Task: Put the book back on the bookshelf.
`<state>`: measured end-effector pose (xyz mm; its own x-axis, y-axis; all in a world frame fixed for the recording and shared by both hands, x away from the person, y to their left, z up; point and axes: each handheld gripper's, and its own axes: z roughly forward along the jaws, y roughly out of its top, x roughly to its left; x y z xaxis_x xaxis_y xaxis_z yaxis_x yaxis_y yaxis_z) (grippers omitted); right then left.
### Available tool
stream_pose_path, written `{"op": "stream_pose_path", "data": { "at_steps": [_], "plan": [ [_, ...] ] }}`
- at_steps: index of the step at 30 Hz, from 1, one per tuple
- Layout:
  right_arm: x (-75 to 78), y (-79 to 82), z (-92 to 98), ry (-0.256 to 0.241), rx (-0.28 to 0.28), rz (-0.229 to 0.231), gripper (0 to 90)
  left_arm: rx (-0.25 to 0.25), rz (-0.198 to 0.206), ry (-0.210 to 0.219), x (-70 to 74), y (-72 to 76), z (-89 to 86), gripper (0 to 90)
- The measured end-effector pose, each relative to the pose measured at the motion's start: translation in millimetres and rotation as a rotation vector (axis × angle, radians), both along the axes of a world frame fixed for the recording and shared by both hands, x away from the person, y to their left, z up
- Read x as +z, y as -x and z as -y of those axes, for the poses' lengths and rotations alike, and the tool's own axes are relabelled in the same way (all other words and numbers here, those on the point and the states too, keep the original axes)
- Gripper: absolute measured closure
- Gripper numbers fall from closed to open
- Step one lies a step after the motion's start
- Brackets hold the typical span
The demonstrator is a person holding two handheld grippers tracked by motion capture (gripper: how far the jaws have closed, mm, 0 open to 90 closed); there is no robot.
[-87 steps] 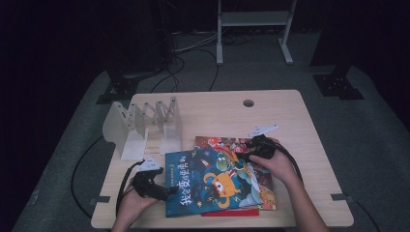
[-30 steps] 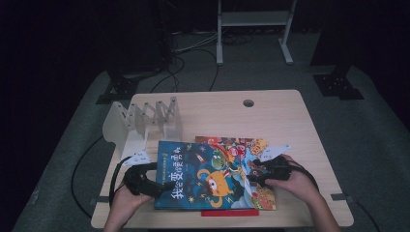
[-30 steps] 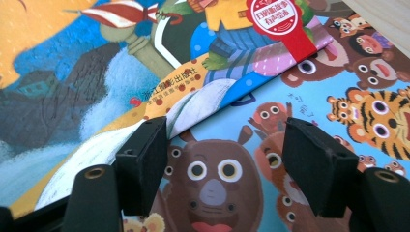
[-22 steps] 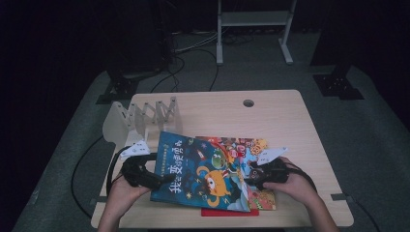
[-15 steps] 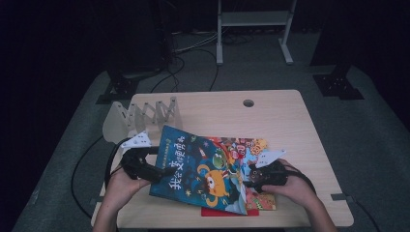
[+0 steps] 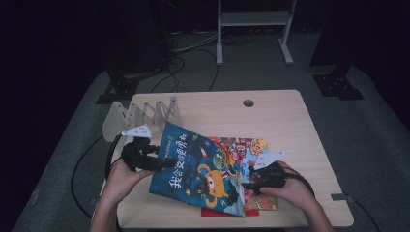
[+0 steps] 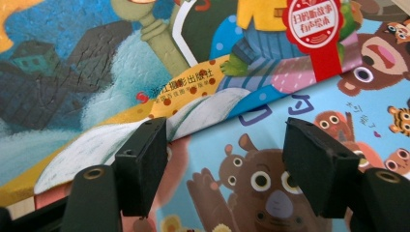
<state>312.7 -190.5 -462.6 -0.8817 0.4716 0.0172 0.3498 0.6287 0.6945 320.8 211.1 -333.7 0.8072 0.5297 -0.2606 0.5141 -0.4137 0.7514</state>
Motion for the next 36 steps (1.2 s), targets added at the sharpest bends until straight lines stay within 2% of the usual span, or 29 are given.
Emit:
{"op": "stream_pose_path", "data": {
  "at_steps": [2,3,4,8,9,10,12,18,20,22,28,32,36],
  "plan": [
    [0.1,0.2,-1.0,-0.001,0.000,-0.002,31.6,-0.003,-0.007,0.006,2.7,-2.9,0.1,43.3],
    [0.0,0.3,-1.9,-0.002,0.001,-0.001,31.8,-0.012,-0.012,0.018,6.3,-7.5,-0.2,43.3],
    [-0.5,0.8,-4.2,-0.010,0.002,0.002,32.3,-0.026,-0.018,0.022,11.5,-13.3,0.6,47.6],
    [-0.1,1.3,-7.0,-0.014,0.000,-0.002,34.1,-0.040,-0.041,0.002,20.1,-23.7,3.7,51.2],
    [0.0,1.2,-9.3,-0.017,0.001,-0.004,35.7,-0.044,-0.061,-0.011,25.8,-31.2,5.8,52.5],
    [0.1,1.3,-10.4,-0.020,0.002,-0.005,36.2,-0.044,-0.061,-0.011,25.8,-31.2,5.8,53.0],
    [0.4,1.5,-13.6,-0.020,0.005,-0.005,36.9,-0.057,-0.064,-0.033,35.5,-41.4,9.8,54.5],
    [0.8,1.0,-24.3,-0.028,0.022,-0.012,37.0,-0.069,-0.055,-0.067,51.6,-55.5,17.9,59.3],
    [1.0,0.2,-30.1,-0.032,0.029,-0.017,37.0,-0.087,-0.059,-0.091,62.5,-65.3,25.0,61.2],
    [1.3,0.5,-32.0,-0.033,0.028,-0.021,37.0,-0.093,-0.064,-0.099,66.1,-67.7,27.8,62.6],
    [1.8,0.9,-42.3,-0.037,0.017,-0.025,36.7,-0.137,-0.062,-0.179,91.9,-80.0,49.8,65.8],
    [1.9,1.2,-46.2,-0.032,0.016,-0.015,37.0,-0.153,-0.070,-0.195,99.8,-86.9,56.3,69.1],
    [4.6,-4.8,-31.5,-0.048,-0.052,0.026,36.5,-0.181,-0.081,-0.237,111.1,-91.5,66.5,70.8]
  ]
}}
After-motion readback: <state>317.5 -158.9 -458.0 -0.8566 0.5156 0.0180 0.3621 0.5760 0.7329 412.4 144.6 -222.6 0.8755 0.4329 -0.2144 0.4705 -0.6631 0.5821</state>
